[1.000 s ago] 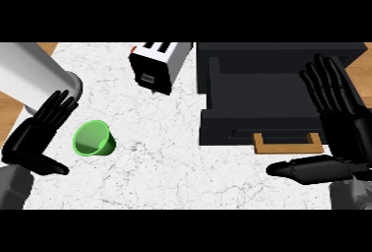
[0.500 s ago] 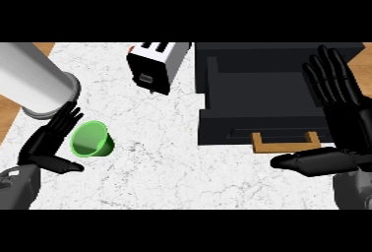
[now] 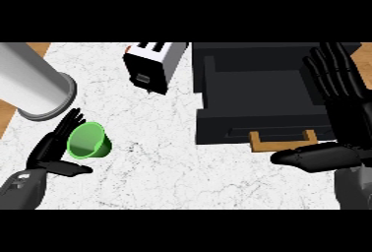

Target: Pick up the cup, place it into the drawer and close the drawer

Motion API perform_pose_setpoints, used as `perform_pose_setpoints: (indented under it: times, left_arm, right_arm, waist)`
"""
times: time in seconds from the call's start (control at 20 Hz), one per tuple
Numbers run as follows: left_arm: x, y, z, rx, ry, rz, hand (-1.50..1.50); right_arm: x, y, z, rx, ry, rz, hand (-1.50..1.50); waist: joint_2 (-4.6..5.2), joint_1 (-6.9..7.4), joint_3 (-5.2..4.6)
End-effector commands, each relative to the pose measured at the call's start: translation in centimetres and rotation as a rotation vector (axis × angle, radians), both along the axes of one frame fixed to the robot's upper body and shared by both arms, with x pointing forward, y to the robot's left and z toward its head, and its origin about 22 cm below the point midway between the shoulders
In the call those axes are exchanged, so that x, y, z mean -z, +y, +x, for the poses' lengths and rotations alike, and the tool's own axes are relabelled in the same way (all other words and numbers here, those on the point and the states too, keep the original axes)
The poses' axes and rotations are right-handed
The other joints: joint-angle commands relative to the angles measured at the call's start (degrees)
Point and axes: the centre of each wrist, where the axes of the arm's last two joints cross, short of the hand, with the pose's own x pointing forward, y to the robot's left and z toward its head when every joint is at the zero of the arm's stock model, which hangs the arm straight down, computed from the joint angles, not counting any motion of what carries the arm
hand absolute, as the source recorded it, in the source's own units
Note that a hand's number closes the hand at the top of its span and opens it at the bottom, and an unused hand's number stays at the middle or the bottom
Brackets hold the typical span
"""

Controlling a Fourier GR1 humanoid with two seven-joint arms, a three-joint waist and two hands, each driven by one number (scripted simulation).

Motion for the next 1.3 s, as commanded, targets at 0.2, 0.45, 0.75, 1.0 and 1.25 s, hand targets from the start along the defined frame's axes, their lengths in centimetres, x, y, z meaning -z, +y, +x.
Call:
perform_pose_setpoints:
  times: [0.2,0.45,0.75,1.0,1.25]
  left_arm:
    - [1.5,-1.2,-0.7,0.051,-0.091,-0.100,-1.50]
    - [1.7,-1.1,-1.0,0.075,-0.109,-0.110,-1.50]
    - [1.5,-2.3,0.2,0.097,-0.121,-0.125,-1.50]
    - [2.4,-3.8,0.0,0.129,-0.105,-0.188,-1.50]
    - [2.7,-6.1,0.8,0.215,-0.086,-0.323,1.50]
  right_arm:
    - [0.2,0.0,0.3,-0.005,-0.006,-0.008,-1.50]
    - [-0.8,0.0,0.7,-0.013,-0.009,-0.009,-1.50]
    - [0.3,-1.4,0.0,-0.019,0.004,-0.026,-1.50]
    - [-0.3,-1.8,0.7,-0.016,0.007,-0.011,-1.50]
    - [-0.3,-0.7,0.4,-0.009,0.006,-0.017,-1.50]
  waist:
    - [0.40,-0.55,-0.13]
    - [0.11,-0.07,-0.07]
    - [0.43,-1.24,-0.13]
    - [0.41,-0.79,-0.12]
    - [0.38,-1.13,-0.26]
